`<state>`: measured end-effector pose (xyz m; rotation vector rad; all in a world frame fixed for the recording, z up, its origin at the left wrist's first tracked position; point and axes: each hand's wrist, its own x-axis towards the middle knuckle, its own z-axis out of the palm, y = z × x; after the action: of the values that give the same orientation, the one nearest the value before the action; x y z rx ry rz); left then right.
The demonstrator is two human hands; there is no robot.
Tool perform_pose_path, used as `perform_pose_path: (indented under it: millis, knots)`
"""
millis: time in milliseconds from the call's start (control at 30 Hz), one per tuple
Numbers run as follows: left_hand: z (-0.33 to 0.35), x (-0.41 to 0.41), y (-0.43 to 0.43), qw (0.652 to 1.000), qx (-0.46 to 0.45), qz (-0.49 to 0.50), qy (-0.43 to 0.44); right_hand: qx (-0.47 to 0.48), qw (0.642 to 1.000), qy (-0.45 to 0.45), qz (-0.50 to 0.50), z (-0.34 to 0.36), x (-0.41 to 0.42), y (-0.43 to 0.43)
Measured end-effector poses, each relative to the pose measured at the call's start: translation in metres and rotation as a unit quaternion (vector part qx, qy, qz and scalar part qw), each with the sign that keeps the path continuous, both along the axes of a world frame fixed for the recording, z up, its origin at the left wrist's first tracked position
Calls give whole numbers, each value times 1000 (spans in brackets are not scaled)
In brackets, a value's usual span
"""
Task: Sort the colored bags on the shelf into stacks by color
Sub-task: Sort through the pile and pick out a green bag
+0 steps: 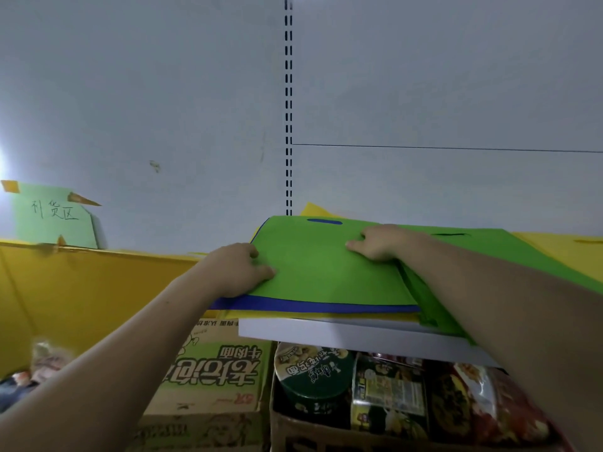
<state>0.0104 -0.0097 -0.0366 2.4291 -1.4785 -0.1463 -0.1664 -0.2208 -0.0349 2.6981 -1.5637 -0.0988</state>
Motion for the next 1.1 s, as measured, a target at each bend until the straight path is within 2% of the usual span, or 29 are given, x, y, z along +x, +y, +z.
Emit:
perform_pose_path:
  millis: [267,367,500,733,833,900,1000,1100]
  knots:
    - [-2,10,10,999,-26,15,14,-14,1000,-16,20,6,15,13]
    - [-3,14,12,999,-43,20,23,-36,998,-48,-3,5,15,16]
    - [-6,16,14,997,-64,26,43,-35,998,-41,-23,1,16,15]
    - [-8,16,16,994,-93,35,50,-111,989,-102,3,3,21,22]
    - [-7,15,17,992,-112,35,39,-113,980,-162,33,8,22,27]
    - [-7,15,17,991,-124,34,34,-93,966,-238,37,11,22,32]
    - [-6,15,18,987,-149,34,50,-60,916,-396,36,14,22,40]
    - [-4,17,20,975,-204,37,85,-65,858,-508,46,18,21,50]
